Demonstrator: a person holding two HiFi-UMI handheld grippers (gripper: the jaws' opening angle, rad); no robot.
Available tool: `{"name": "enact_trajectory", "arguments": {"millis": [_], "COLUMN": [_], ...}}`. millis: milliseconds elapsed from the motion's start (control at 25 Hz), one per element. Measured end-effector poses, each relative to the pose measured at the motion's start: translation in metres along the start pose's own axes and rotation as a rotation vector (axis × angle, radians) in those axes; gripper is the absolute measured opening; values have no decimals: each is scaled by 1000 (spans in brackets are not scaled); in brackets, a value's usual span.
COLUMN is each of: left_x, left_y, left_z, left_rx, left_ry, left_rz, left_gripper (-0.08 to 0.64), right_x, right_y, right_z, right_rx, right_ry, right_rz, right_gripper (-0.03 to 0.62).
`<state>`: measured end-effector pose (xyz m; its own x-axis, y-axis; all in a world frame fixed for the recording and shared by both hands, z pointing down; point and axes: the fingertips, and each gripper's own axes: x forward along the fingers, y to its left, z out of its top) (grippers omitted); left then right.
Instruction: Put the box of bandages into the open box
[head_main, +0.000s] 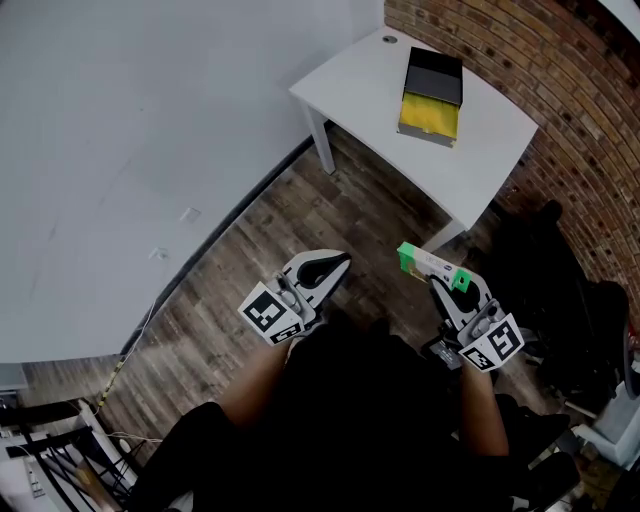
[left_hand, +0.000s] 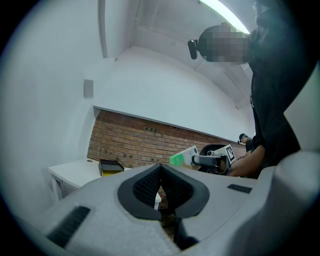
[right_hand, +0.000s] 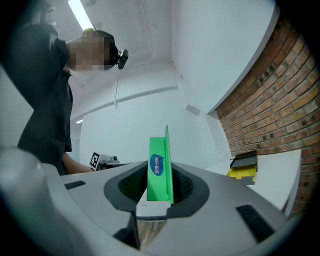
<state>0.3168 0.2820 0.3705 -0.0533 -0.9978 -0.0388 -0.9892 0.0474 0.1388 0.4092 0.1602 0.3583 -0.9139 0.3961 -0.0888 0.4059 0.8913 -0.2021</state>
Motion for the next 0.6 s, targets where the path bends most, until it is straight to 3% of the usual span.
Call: {"name": "enact_trajectory", "arguments": {"millis": [600], "left_x": [8], "left_y": [-7], "left_z": [-35], "left_rx": [-84], "left_ry": [79], "left_rz": [59], "left_gripper": [15], "right_x": [-15], "right_y": [-23], "right_z": [-25], "right_rx": [100], "right_ry": [28], "right_rz": [50], "right_gripper": [91]}}
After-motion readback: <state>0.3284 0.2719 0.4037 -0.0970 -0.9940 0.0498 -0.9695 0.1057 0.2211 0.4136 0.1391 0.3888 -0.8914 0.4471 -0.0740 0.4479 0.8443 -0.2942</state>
